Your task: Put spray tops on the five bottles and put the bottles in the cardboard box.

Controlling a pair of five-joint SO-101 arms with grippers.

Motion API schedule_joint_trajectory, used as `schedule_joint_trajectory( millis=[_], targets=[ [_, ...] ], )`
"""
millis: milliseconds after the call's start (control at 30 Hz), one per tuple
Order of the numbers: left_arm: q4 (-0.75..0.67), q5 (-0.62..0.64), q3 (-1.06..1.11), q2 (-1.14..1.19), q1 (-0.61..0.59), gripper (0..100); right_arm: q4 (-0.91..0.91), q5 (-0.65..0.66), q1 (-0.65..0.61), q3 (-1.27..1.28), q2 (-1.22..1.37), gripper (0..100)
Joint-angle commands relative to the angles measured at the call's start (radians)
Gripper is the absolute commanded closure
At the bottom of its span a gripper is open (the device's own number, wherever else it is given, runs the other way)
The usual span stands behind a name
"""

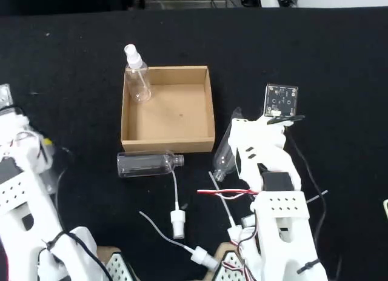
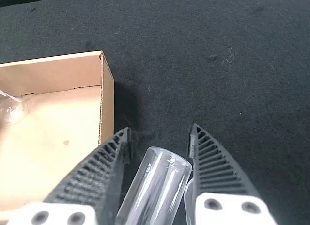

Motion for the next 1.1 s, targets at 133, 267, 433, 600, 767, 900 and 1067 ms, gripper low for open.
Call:
schedule_joint_trajectory(
  millis=[133,267,433,600,767,900,1067],
  targets=[
    [-0.416,0.23,0.205,-0.031,0.131,97,0.163,0.074,0.08,-0.154,-0.007,81.9],
    [-0.439,0.285,0.259,-0.031,0.13,97,0.384,0.16,0.081,-0.317,-0.002,82.1],
    [-0.443,0.285,0.297,-0.031,0.136,97,0.651,0.35,0.081,-0.522,-0.001,82.2],
    [-0.443,0.287,0.311,-0.031,0.139,97,0.89,0.5,0.078,-0.624,-0.001,82.2],
    [-0.443,0.287,0.312,-0.031,0.139,97,1.085,0.767,-0.02,-0.59,-0.008,82.2],
    [-0.443,0.287,0.312,-0.031,0.131,97,1.166,0.89,-0.222,-0.524,-0.008,82.2],
    [-0.439,0.287,0.311,-0.031,0.13,97,1.166,0.677,-0.535,-0.433,-0.002,82.2]
  ],
)
